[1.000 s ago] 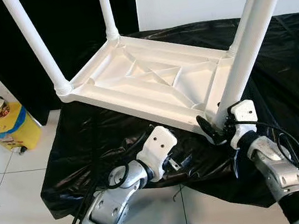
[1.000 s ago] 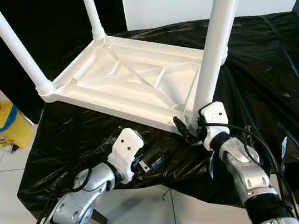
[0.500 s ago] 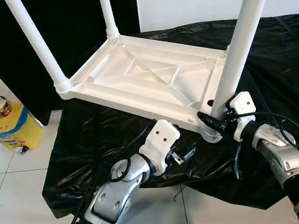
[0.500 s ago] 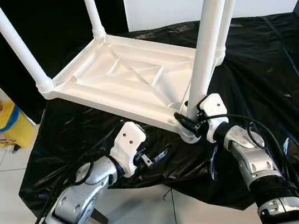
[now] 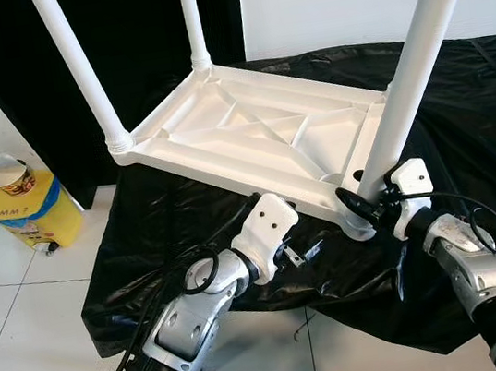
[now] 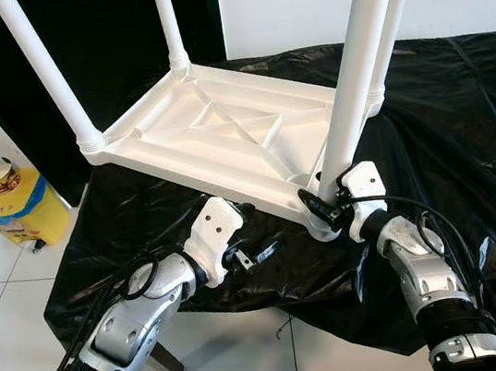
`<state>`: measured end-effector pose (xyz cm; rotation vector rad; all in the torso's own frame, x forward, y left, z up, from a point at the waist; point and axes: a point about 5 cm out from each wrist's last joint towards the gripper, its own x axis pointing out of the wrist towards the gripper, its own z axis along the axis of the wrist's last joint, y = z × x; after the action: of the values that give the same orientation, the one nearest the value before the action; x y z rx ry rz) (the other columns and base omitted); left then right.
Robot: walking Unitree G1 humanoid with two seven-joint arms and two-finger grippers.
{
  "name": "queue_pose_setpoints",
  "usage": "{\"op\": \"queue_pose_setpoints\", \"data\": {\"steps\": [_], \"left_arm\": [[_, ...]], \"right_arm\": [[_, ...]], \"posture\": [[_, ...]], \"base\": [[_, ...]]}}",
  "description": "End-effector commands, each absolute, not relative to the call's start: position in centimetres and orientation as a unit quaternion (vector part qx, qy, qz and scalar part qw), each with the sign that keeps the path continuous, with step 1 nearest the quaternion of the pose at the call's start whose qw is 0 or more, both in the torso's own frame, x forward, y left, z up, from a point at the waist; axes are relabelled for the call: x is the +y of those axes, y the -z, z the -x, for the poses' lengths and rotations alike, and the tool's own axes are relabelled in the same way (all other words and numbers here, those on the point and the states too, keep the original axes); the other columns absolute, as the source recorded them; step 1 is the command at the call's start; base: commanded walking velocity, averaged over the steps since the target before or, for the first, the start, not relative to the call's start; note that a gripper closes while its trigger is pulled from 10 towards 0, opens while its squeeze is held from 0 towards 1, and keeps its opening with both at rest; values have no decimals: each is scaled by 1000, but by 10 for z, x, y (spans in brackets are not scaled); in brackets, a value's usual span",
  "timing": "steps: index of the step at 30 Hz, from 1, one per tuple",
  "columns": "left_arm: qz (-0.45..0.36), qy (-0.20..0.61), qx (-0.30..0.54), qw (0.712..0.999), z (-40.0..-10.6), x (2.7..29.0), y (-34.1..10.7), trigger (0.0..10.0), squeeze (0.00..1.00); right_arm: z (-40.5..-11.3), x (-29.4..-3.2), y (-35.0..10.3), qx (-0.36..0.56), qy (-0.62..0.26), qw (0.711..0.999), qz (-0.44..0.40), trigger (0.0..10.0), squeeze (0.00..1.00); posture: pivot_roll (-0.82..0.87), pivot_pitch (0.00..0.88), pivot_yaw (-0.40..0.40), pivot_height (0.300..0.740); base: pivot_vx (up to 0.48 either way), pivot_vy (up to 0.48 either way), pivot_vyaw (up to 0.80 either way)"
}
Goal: Building children table
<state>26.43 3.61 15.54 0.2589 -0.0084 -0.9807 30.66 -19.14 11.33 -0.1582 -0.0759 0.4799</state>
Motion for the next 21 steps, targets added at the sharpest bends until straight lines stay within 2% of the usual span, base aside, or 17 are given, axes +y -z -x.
{"op": "queue_pose_setpoints", "data": {"steps": [1,7,15,21], "left_arm": [[-132,521,1,843,-260,32,-153,10000,0],[-132,523,0,842,-260,30,-153,10000,0],[-132,527,2,839,-257,27,-149,10000,0],[-131,528,2,839,-257,26,-149,10000,0]], "right_arm": [[-298,-190,-88,18,-225,970,85,10000,0],[-297,-190,-86,13,-179,981,75,10000,0],[-293,-185,-78,23,-38,998,43,10000,0],[-293,-183,-77,26,-22,999,36,10000,0]], "posture": [[5,0,-34,740],[1,0,-36,740],[-1,0,-49,740],[-1,0,-51,740]], "base": [[0,0,0],[0,0,0],[0,0,0],[0,0,0]]}}
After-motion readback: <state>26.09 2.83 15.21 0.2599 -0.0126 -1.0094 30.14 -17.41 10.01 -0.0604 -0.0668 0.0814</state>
